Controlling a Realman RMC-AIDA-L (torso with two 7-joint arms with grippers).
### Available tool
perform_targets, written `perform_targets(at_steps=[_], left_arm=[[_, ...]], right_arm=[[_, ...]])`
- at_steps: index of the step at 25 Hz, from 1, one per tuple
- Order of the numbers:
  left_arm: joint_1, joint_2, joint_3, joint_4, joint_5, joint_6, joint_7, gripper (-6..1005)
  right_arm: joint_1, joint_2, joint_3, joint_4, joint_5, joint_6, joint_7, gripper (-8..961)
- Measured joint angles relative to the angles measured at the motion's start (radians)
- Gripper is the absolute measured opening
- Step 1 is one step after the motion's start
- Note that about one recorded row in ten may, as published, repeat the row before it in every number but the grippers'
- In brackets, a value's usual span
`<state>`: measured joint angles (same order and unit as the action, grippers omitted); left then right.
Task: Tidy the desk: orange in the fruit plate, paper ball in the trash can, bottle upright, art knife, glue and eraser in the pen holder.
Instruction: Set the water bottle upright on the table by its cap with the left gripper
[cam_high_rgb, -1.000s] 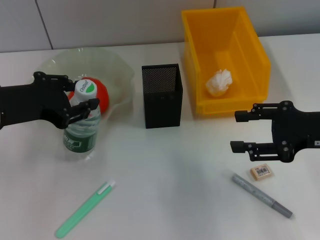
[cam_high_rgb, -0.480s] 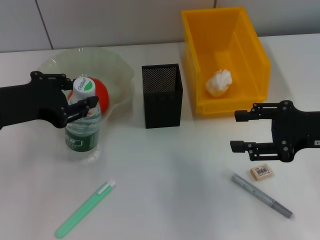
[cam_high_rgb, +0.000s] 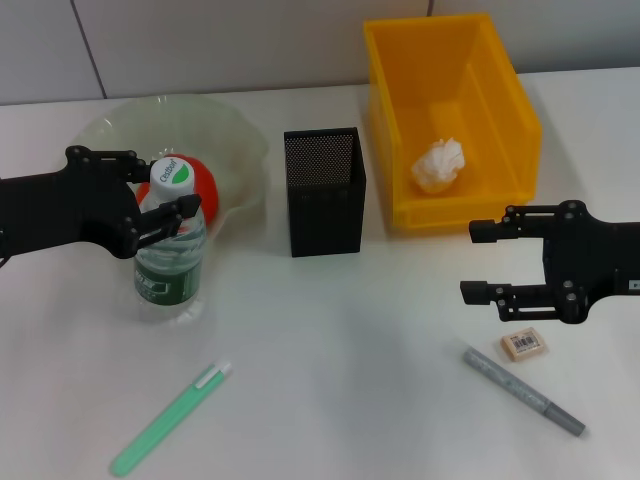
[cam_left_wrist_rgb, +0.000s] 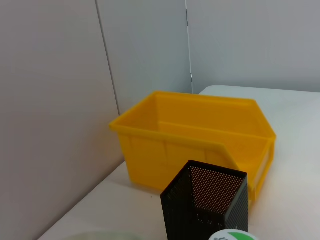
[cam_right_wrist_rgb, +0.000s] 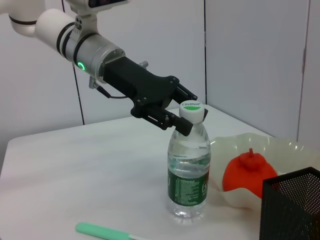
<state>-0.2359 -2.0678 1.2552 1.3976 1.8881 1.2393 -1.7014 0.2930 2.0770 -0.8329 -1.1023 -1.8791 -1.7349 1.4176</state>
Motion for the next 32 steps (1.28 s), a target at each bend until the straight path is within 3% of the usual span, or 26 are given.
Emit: perform_targets(at_steps=[32], left_arm=[[-0.010, 0.001, -0.022, -0.063, -0.043, -0.003, 0.048, 441]], right_arm=[[-0.002, 0.000, -0.005, -0.010, 0.000, 0.000, 0.006, 695]])
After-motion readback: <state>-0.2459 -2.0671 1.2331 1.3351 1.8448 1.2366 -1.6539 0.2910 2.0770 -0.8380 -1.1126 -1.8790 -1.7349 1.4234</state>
